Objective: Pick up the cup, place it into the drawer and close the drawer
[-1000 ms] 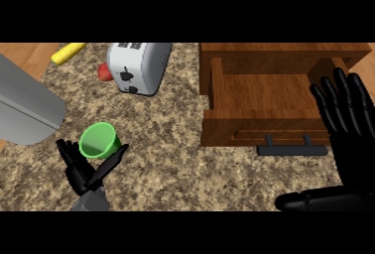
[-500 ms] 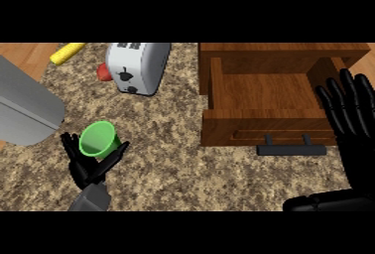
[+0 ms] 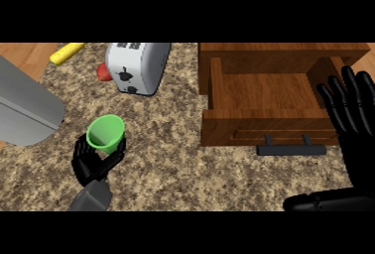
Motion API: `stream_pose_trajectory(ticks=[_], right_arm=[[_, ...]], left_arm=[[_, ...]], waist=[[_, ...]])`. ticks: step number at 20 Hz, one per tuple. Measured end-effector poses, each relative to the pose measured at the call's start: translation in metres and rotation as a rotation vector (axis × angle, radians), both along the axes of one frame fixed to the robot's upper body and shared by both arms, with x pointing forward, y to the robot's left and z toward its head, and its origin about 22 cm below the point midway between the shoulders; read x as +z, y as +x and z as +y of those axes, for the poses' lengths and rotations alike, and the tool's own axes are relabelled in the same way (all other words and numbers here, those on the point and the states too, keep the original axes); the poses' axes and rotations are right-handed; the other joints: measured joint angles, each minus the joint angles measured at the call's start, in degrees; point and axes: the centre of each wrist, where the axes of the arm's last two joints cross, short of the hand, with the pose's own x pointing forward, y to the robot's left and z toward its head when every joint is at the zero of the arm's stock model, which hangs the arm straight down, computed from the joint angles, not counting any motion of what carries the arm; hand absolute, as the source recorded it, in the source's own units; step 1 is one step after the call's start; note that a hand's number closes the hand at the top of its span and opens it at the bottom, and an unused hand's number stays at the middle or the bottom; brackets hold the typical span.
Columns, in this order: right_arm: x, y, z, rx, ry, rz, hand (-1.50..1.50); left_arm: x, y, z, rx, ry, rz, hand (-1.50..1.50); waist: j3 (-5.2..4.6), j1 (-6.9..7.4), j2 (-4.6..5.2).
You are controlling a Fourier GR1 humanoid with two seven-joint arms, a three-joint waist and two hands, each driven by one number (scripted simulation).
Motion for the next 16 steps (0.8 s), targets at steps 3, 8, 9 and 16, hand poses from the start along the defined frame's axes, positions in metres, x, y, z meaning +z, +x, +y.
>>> stream_pose_trajectory(ticks=[3,8,9,16], right_arm=[[-0.009,0.006,-0.002,-0.002,0.005,0.004,-1.50],[-0.004,0.005,0.001,0.004,0.002,0.000,-1.50],[-0.006,0.005,0.000,0.004,0.003,0.002,-1.50],[-0.003,0.000,-0.002,-0.002,0.000,0.000,-1.50]], left_arm=[[0.003,0.004,0.002,-0.036,0.034,-0.009,1.50],[0.003,-0.003,0.019,-0.314,0.078,-0.027,1.50],[0.006,-0.002,0.025,-0.353,0.086,-0.031,1.50],[0.024,0.010,0.029,-0.496,0.122,-0.119,1.50]], waist=[[0.00,0.03,0.03],[-0.01,-0.01,-0.05],[-0.03,-0.06,-0.03],[0.03,0.27,-0.17]])
